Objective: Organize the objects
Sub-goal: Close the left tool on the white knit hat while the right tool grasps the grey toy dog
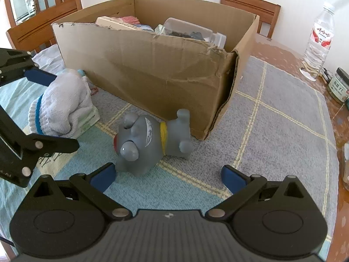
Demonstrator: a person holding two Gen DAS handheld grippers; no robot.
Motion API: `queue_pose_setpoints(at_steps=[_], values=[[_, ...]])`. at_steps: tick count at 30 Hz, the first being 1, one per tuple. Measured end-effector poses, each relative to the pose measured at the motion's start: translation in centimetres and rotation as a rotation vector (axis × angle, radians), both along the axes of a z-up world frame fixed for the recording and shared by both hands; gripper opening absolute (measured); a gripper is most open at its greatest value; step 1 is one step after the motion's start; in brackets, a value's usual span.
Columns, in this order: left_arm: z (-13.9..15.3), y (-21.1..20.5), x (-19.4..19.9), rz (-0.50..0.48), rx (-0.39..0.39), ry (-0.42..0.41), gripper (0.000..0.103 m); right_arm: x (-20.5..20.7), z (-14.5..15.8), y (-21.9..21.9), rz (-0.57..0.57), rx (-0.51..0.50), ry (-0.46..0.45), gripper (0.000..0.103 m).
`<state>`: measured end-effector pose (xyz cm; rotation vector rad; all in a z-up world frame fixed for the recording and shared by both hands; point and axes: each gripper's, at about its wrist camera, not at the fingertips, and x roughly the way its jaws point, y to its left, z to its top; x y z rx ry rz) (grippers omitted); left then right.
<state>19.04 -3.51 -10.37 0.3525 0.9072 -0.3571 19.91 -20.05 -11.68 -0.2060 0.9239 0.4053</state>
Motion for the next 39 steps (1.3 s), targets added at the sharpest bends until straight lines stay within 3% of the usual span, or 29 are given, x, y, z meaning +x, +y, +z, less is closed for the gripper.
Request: queue_pose_setpoints(at_steps=[8,21,25,31,39], values=[[0.8,1.1,-0.2,0.035,-0.059,0.012,0.075,0.2,-0.2,-0.1,0.007,-0.001,0.0,0.103],[1.7,2.7,-0.8,0.066,-0.081,0.018,0.075,0.5,0.7,1.8,0.033,0.001,-0.026,0.102],[1.9,2.9,-0.9,0.069,-0.089,0.022,0.075,1.2,0.5,2.5,0.032,-0.053,-0.031,0.092],[2.2,3.2,-1.0,0.069,-0.095,0.038,0.075,1.7,0.9,2.5,0.018,-0.025,-0.004,0.078],[3.3,3.1,-1.2,0.089,-0.097,0.039,0.075,1.4,1.4,2.3,-0.007,-0.032,0.022,0.077]])
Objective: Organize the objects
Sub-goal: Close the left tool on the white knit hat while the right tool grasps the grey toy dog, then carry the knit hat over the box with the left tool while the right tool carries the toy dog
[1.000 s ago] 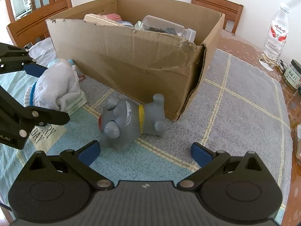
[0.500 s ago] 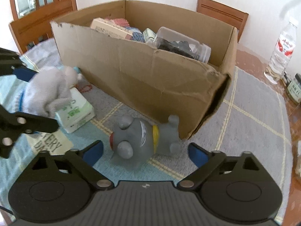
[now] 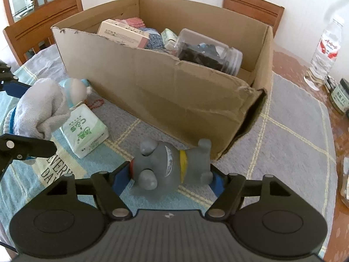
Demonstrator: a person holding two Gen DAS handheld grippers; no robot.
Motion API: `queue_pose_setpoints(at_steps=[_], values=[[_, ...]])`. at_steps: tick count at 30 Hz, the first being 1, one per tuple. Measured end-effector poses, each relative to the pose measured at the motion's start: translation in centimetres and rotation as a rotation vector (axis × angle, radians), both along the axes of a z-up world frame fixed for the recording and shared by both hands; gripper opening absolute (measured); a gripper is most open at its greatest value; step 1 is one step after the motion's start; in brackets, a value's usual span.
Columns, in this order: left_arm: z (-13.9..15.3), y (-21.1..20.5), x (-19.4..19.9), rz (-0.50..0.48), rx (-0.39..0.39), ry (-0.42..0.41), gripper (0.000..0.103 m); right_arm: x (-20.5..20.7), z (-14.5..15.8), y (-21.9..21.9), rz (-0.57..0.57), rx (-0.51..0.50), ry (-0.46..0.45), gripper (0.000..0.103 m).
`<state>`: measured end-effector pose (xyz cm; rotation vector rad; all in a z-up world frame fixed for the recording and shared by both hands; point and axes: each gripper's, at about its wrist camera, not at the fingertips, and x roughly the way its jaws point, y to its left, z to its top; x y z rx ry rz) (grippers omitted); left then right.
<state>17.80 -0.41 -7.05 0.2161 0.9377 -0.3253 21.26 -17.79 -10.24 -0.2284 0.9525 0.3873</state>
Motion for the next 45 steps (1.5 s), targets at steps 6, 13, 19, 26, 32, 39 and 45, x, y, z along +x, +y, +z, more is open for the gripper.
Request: queue_pose_setpoints(at_steps=[6,13,19,26,32,39,45], values=[[0.9,-0.2,-0.4,0.039,-0.022,0.005,0.075,-0.6,1.4,-1.3,0.0,0.022,0.023,0.077],[2.5,0.1,-0.5,0.051,-0.04,0.013,0.075,-1.3,3.4,-2.7,0.024,0.015,0.053,0.077],[4.5,0.9,0.4,-0.004,-0.062,0.028,0.075,-1.7,5.4,-3.4,-0.003,0.059,0.091,0.077],[7.3,2.5,3.0,-0.101,-0.101,0.02,0.075,-2.1,8.3,-2.7,-0.069,0.057,0.08,0.077],[8.8,3.6,6.0,-0.145,-0.105,0.008,0.075,-1.6,11.1,-1.8,-0.141,0.061,0.043,0.077],[9.6,3.7,9.8,-0.147,-0.099,0.004,0.075,-0.4,13.4,-1.4,-0.245,0.115,0.005,0.077],[10.3,2.9,13.0,-0.133,-0.1,-0.007,0.075,0.8,14.5,-1.6,-0.268,0.144,-0.015,0.077]])
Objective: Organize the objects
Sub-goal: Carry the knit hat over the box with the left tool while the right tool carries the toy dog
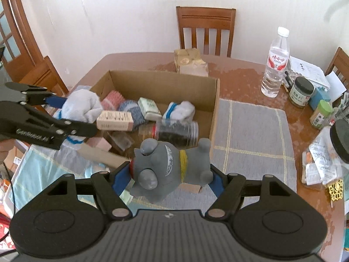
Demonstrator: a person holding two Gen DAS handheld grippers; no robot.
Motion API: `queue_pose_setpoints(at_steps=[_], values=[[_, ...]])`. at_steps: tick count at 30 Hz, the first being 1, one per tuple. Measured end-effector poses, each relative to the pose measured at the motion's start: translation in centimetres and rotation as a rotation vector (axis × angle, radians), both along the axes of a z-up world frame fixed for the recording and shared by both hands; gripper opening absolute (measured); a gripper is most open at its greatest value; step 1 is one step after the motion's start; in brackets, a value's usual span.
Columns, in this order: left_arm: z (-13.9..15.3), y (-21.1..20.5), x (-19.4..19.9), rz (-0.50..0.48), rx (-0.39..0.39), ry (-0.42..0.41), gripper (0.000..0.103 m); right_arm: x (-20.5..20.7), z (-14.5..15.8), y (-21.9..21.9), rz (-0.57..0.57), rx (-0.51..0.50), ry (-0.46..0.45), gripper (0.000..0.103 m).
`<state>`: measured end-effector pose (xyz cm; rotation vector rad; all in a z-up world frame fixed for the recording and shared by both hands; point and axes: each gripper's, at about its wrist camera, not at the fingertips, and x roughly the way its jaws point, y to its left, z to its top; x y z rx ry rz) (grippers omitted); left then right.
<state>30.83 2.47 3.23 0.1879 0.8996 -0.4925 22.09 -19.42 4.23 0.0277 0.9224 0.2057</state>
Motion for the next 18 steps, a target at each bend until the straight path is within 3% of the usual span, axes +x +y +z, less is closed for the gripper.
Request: queue_pose_setpoints(at_steps=[12,16,18], values=[[0.4,-2.3,5.8,0.052,-0.009,-0.027,0.077,1.9,0.8,-0.8,-0.026,0.027,-0.044,0.077],[0.4,-2.9,6.6,0.075,-0.015,-0.046,0.099,2.5,0.9,-1.4,-0.056,0.067,-0.048,0.077],[0.5,-2.8,6.4,0.078,-0.018,-0.061,0.1,2.8,0.9,-1.5,-0.063,0.072,-0.049,0.077]])
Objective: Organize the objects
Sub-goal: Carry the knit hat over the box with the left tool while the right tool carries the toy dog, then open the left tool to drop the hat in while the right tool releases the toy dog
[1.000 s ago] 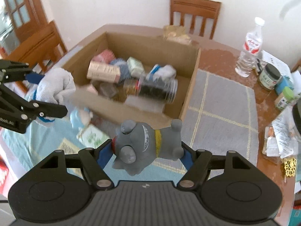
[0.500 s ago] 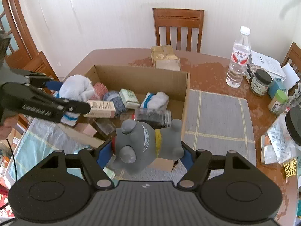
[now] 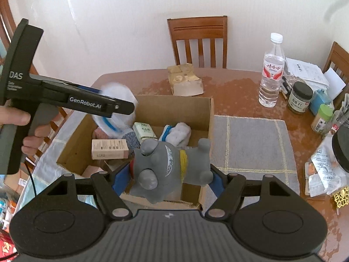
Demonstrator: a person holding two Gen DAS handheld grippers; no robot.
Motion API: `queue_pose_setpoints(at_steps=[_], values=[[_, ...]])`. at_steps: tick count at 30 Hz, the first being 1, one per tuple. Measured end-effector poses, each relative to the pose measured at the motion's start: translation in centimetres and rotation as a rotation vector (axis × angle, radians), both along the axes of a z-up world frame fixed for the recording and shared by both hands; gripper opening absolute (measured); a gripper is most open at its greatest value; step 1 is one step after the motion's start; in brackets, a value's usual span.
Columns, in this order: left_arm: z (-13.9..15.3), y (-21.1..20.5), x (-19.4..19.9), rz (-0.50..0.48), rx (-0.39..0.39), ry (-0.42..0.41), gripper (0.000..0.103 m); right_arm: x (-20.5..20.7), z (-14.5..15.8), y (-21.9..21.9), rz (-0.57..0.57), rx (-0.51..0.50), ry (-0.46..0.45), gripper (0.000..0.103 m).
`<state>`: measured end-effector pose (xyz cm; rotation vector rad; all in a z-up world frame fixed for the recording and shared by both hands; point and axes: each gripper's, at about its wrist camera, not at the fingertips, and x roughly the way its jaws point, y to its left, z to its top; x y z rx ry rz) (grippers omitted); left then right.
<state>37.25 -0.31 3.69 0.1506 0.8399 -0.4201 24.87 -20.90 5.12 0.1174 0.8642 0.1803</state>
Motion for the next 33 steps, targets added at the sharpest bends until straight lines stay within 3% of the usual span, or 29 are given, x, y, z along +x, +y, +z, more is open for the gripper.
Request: queue_pose_setpoints(at_steps=[9,17,33], values=[[-0.4,2.0,-2.6,0.012,0.036,-0.03,0.1,0.5,-0.3,0.8,0.006,-0.025,0.018,0.077],[-0.2,4.8,-6.3,0.074,0.081,-0.122,0.102,1.2,-0.2,2.0,0.031,-0.065,0.03,0.078],[-2.4,8.8,-10.4,0.224,-0.004,-0.052,0.102,6.1,-0.6,3.4,0.057,-0.131,0.047,0.078]])
